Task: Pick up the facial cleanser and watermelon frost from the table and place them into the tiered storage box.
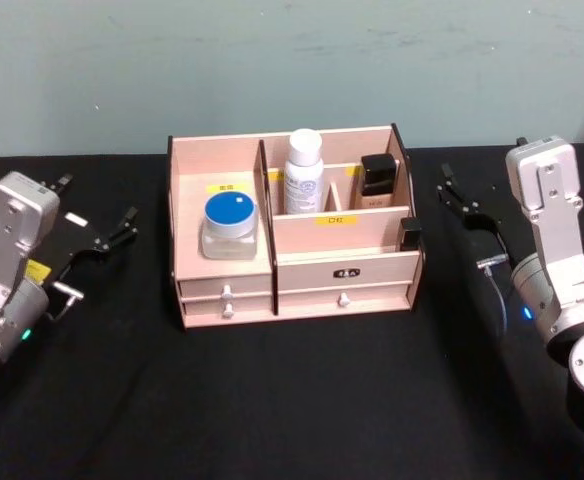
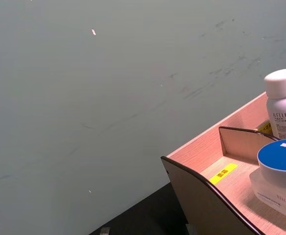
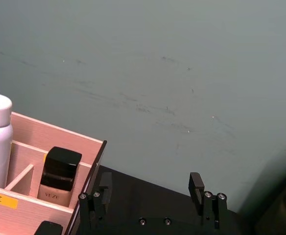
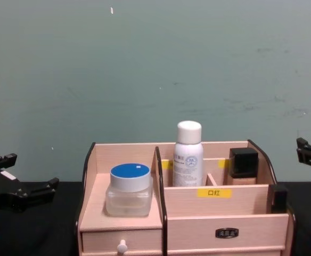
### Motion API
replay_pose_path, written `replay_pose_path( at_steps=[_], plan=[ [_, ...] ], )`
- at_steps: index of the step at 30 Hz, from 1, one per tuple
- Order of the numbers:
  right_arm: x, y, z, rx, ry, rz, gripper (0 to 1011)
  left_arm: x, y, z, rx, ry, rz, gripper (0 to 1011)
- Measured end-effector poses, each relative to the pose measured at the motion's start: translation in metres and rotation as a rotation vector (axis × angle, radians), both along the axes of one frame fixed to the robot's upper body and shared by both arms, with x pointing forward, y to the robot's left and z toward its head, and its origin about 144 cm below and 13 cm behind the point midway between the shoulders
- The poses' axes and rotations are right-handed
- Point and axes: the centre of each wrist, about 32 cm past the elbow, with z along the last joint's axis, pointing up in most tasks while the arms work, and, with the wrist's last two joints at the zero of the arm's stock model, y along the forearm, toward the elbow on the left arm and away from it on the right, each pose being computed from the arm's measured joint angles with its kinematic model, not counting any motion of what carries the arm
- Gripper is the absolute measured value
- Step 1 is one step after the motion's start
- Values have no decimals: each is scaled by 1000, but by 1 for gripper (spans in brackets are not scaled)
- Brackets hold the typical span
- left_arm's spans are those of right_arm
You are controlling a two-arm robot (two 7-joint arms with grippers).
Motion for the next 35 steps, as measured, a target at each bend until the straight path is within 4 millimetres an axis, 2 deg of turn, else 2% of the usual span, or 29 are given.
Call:
replay_pose_path(
  at_steps=[35],
  plan=[
    [0, 1, 2, 4, -7, -1, 1002, 0, 0, 0, 0, 0, 0, 1001]
  ],
)
